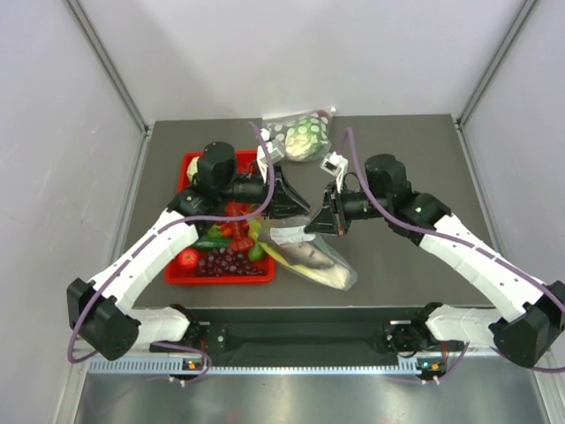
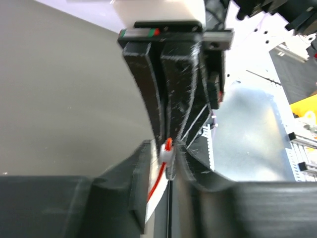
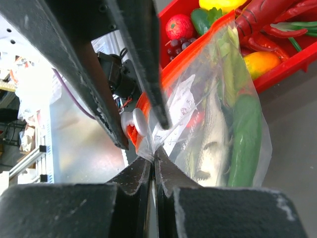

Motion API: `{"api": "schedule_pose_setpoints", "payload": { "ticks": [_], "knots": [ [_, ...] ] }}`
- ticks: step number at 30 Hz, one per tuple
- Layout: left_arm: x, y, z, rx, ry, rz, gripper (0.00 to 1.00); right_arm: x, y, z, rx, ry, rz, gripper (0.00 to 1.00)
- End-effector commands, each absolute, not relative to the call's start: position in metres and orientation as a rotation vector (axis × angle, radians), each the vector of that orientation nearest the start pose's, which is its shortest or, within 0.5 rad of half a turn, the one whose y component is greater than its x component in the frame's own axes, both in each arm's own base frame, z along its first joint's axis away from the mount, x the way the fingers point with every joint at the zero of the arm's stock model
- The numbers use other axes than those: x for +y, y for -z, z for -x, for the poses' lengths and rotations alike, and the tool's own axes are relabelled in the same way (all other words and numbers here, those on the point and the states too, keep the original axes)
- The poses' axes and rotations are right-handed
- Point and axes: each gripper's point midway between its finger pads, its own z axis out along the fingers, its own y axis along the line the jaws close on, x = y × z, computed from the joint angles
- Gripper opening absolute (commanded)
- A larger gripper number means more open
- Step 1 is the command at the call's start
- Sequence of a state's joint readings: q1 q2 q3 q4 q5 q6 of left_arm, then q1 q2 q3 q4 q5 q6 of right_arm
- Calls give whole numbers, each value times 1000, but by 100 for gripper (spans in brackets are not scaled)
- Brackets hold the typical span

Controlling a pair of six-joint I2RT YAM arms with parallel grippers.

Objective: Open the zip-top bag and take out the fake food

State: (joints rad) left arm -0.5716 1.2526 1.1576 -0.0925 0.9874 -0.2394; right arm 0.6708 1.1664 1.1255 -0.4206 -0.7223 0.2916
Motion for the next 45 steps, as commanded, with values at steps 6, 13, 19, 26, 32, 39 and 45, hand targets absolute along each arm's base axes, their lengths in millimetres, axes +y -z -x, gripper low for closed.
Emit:
{"api": "schedule_pose_setpoints", "payload": {
  "ticks": [6, 13, 19, 26, 32, 39, 45],
  "knots": [
    [-313, -348, -193, 1473, 1523, -1108, 5, 300, -312, -186, 1867, -1280, 871, 0],
    [-311, -338, -187, 1508, 1573, -1116, 11, 298, -318, -190, 1842, -1265, 831, 0],
    [-310, -336, -188, 1516, 1559, -1102, 43, 298, -316, -189, 1851, -1275, 829, 0],
    [-310, -335, -192, 1517, 1528, -1091, 46, 299, -316, -189, 1850, -1283, 831, 0],
    [-311, -335, -199, 1514, 1500, -1071, 36, 298, -316, -187, 1849, -1284, 832, 0],
    [-311, -332, -202, 1517, 1482, -1062, 9, 297, -317, -189, 1845, -1271, 820, 0],
    [-307, -328, -205, 1524, 1451, -1042, 1, 289, -329, -191, 1807, -1241, 772, 0]
  ]
}}
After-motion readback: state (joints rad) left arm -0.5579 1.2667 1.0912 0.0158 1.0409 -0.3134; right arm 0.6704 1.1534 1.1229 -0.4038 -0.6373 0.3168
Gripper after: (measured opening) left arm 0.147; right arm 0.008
